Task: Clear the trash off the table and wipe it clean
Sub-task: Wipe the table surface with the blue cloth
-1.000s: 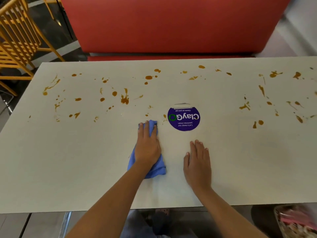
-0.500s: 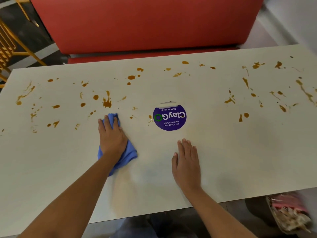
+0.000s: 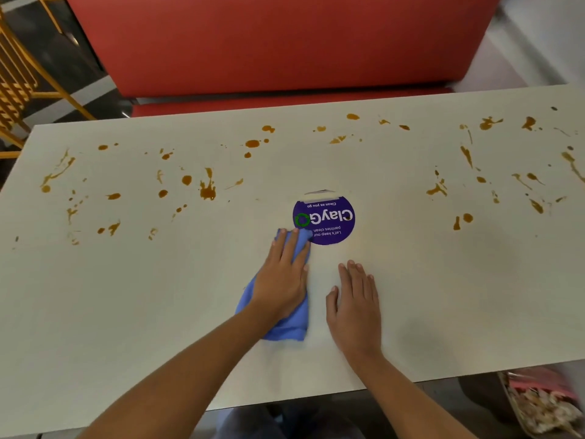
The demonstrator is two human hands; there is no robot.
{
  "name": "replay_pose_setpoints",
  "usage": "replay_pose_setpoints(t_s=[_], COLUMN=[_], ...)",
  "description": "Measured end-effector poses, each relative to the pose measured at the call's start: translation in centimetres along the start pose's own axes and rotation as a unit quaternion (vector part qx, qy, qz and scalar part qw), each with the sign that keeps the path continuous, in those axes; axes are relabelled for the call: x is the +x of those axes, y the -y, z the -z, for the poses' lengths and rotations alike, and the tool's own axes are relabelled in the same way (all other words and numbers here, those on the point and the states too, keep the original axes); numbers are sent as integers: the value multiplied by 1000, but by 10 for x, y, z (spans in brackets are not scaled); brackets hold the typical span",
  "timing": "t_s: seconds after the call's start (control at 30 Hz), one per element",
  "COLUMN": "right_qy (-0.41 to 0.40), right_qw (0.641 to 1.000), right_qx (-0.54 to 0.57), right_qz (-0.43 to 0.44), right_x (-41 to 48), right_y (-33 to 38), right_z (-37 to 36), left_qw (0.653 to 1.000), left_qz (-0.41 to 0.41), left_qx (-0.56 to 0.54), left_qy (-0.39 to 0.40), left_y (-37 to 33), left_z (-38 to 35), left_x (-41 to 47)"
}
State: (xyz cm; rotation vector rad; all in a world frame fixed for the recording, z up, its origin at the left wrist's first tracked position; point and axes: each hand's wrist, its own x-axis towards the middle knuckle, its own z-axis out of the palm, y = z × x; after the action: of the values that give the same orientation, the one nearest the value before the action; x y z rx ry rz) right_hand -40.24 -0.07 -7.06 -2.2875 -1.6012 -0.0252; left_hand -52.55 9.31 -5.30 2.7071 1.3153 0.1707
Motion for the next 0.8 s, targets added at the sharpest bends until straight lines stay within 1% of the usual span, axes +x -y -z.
replay_pose_setpoints(t_s=[0.07, 0.13, 0.2, 0.37, 0.47, 0.5, 0.57, 0.6, 0.67, 0.73, 0.8], right_qy=[3, 7, 14, 25, 29, 29, 32, 37, 56, 74, 73], right_qw=[1000, 1000, 1000, 1000, 1000, 1000, 999, 999, 998, 997, 996], right_qx=[6, 7, 5, 9, 10, 11, 12, 11, 13, 25, 51], right_qz=[-4, -3, -1, 0, 4, 5, 2, 0, -6, -13, -20], right_x=[0, 0, -1, 0, 0, 0, 0, 0, 0, 0, 0], right_y=[0, 0, 1, -1, 0, 1, 0, 0, -1, -1, -1], right_z=[0, 1, 2, 3, 4, 4, 4, 4, 5, 7, 8], left_qw=[998, 996, 998, 997, 997, 995, 990, 989, 992, 993, 990], left_qz=[-64, -85, -62, 55, 66, 82, 118, 118, 79, 59, 48], left_qx=[12, 16, 18, 5, 26, 23, 25, 31, 23, -31, -105], left_qy=[0, -2, -16, 46, 42, 44, 78, 86, 95, 100, 86], left_y=[15, 32, 48, 66, 56, 50, 34, 25, 4, -15, -27], left_z=[2, 6, 9, 11, 17, 19, 18, 16, 10, 5, 2], left_x=[-5, -6, -3, 19, 34, 36, 42, 44, 48, 49, 48])
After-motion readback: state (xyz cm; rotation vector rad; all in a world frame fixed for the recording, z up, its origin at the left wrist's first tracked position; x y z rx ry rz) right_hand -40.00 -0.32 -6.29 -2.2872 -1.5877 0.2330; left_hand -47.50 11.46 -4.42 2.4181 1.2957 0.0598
